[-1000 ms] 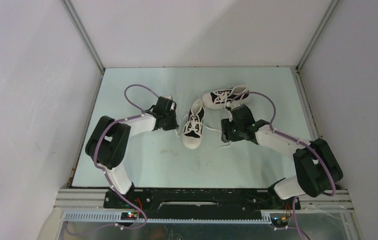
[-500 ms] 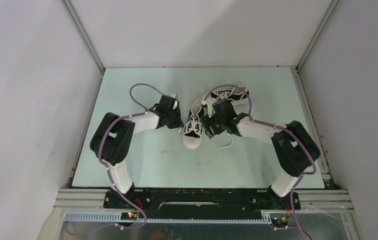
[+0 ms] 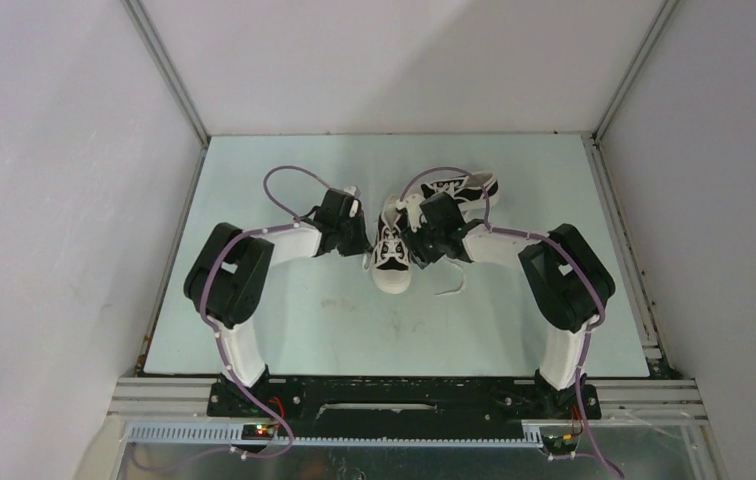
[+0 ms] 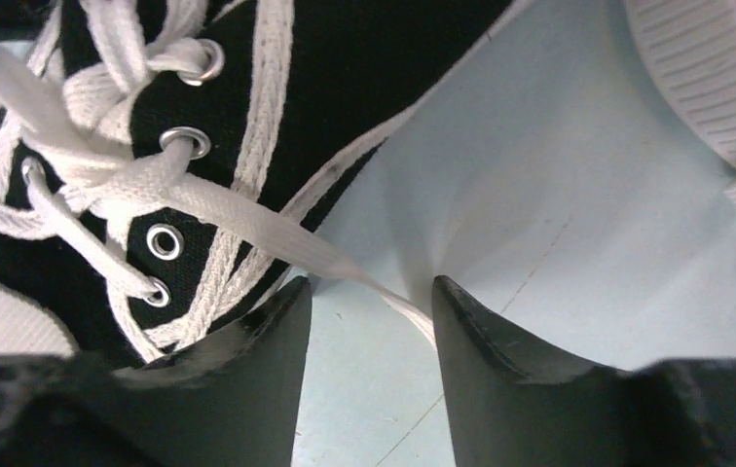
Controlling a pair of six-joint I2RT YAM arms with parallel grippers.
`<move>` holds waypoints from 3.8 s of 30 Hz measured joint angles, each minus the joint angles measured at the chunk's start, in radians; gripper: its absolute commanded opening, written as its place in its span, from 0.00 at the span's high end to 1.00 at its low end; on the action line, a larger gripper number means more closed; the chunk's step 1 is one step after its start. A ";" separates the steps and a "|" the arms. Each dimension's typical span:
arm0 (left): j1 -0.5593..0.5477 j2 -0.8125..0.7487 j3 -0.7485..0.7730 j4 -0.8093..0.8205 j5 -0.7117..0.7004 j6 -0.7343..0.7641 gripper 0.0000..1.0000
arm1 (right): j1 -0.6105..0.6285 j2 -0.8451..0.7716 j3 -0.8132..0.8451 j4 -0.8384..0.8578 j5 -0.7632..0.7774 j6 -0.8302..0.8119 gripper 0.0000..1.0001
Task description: Tie the shoes
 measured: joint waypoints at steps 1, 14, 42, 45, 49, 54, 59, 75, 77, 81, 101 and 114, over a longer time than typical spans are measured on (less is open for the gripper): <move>-0.001 0.000 0.000 0.001 0.002 0.000 1.00 | -0.005 0.003 0.001 0.008 -0.003 0.000 0.57; -0.034 -0.047 -0.063 0.009 0.019 -0.015 1.00 | -0.016 -0.002 -0.003 0.012 0.006 0.118 1.00; 0.090 -0.423 -0.322 -0.019 -0.362 -0.162 1.00 | -0.145 -0.181 -0.075 -0.104 0.079 0.367 1.00; 0.098 -0.423 -0.264 -0.050 -0.388 -0.152 1.00 | -0.152 -0.182 -0.060 -0.122 0.079 0.367 1.00; 0.116 -0.439 -0.207 -0.079 -0.416 -0.138 1.00 | -0.167 -0.183 -0.012 -0.146 0.079 0.367 1.00; 0.164 -0.449 -0.195 -0.084 -0.410 -0.137 1.00 | -0.199 -0.182 0.032 -0.164 0.071 0.375 1.00; 0.176 -0.367 -0.195 -0.083 -0.384 -0.140 1.00 | -0.209 -0.159 0.039 -0.196 0.082 0.401 1.00; 0.079 -0.116 -0.071 -0.101 -0.231 -0.042 0.73 | -0.127 -0.030 0.039 -0.194 0.071 0.419 1.00; 0.052 -0.100 -0.066 -0.096 -0.208 -0.035 0.56 | -0.117 -0.016 0.039 -0.193 0.063 0.420 1.00; 0.042 -0.113 -0.072 -0.074 -0.185 -0.017 0.31 | -0.100 -0.015 0.040 -0.191 0.053 0.423 1.00; -0.061 -0.271 -0.024 -0.135 -0.195 0.519 0.25 | -0.113 -0.073 0.040 -0.256 0.020 0.389 0.63; -0.063 -0.047 0.134 -0.262 -0.002 0.734 0.36 | -0.134 -0.185 0.031 -0.284 0.024 0.381 0.59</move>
